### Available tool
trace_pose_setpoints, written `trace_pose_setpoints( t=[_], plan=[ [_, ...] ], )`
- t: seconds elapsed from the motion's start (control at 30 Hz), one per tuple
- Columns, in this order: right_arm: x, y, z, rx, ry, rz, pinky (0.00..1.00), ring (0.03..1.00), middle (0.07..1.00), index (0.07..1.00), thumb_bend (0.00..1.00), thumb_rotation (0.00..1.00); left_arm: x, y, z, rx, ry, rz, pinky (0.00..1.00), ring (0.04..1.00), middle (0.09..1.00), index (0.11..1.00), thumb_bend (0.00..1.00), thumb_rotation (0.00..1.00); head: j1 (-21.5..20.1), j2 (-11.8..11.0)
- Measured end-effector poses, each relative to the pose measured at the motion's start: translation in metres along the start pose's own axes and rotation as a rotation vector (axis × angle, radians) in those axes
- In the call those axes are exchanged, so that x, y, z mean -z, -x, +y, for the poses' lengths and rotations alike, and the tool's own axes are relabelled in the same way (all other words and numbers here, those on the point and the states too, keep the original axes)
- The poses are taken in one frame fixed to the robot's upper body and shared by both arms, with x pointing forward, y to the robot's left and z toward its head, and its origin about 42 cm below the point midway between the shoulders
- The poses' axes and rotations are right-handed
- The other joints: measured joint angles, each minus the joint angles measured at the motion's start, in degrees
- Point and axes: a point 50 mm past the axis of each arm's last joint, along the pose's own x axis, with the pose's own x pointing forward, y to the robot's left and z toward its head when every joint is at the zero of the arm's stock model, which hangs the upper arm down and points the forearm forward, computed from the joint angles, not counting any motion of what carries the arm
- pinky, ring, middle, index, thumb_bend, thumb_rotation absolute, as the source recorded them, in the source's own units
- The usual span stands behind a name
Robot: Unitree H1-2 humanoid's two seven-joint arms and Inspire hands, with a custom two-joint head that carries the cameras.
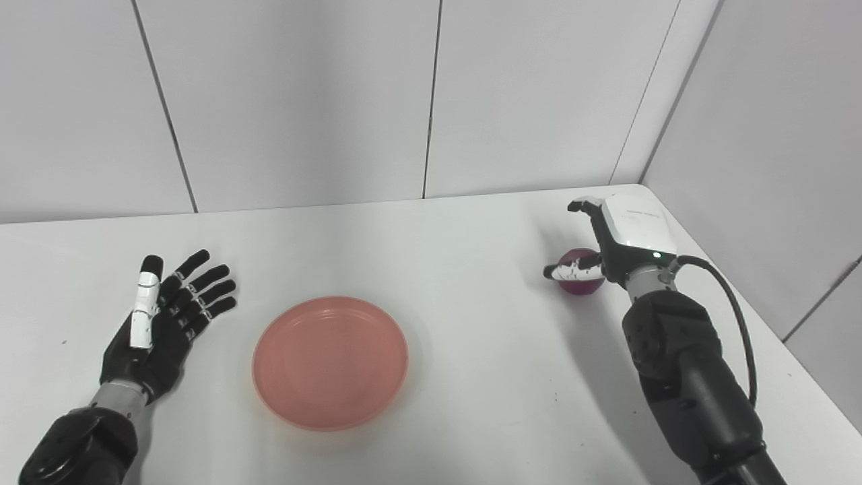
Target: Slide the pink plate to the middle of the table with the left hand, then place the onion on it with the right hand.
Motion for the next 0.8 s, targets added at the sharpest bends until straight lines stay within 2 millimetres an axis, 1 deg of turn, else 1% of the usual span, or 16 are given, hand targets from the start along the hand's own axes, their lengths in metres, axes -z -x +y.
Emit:
trace_pose_setpoints(
  t=[0.03, 0.17, 0.27, 0.4, 0.5, 0.53, 0.57, 0.7, 0.8],
  plan=[
    [0.001, -0.001, 0.001, -0.013, 0.015, 0.012, 0.68, 0.791, 0.815, 0.787, 1.0, 0.38, 0.0, 0.0, 0.0, 0.001, 0.003, -0.001, 0.77, 0.777, 0.783, 0.843, 0.69, 0.9, 0.0, -0.1],
    [0.004, -0.004, 0.006, -0.043, 0.039, 0.034, 0.69, 0.807, 0.823, 0.787, 1.0, 0.37, 0.0, 0.0, 0.0, 0.001, 0.003, 0.001, 0.76, 0.775, 0.781, 0.84, 0.7, 0.91, 0.0, -0.1],
    [0.005, -0.007, 0.007, -0.052, 0.05, 0.043, 0.73, 0.83, 0.839, 0.794, 1.0, 0.36, 0.0, -0.001, -0.001, 0.002, 0.002, 0.001, 0.76, 0.775, 0.78, 0.842, 0.69, 0.91, 0.2, -0.2],
    [0.005, -0.013, 0.006, -0.057, 0.057, 0.052, 0.75, 0.831, 0.839, 0.802, 1.0, 0.36, 0.0, -0.001, -0.001, 0.002, 0.003, 0.001, 0.77, 0.779, 0.786, 0.85, 0.7, 0.91, 0.3, -0.3],
    [0.007, -0.014, 0.008, -0.077, 0.055, 0.056, 0.73, 0.82, 0.833, 0.803, 0.99, 0.36, 0.0, -0.001, -0.001, 0.002, 0.005, 0.0, 0.77, 0.777, 0.785, 0.853, 0.7, 0.91, 0.4, -0.2],
    [0.007, -0.014, 0.009, -0.082, 0.051, 0.055, 0.7, 0.807, 0.829, 0.803, 0.99, 0.36, 0.0, -0.001, -0.001, 0.001, 0.005, 0.0, 0.76, 0.774, 0.783, 0.852, 0.7, 0.91, 0.5, -0.2],
    [0.008, -0.015, 0.01, -0.088, 0.044, 0.053, 0.69, 0.802, 0.827, 0.802, 0.99, 0.35, 0.0, -0.001, -0.001, 0.001, 0.005, 0.0, 0.76, 0.773, 0.782, 0.852, 0.7, 0.91, 0.6, -0.2],
    [0.01, -0.017, 0.016, -0.117, 0.023, 0.053, 0.69, 0.806, 0.82, 0.799, 1.0, 0.35, 0.0, -0.001, -0.001, 0.002, 0.005, 0.001, 0.77, 0.779, 0.787, 0.856, 0.7, 0.91, 0.6, -0.2],
    [0.009, -0.017, 0.016, -0.114, 0.002, 0.044, 0.68, 0.81, 0.821, 0.801, 1.0, 0.36, 0.0, -0.001, -0.001, 0.002, 0.005, 0.001, 0.77, 0.778, 0.786, 0.852, 0.71, 0.9, 0.8, -0.3]
  ],
)
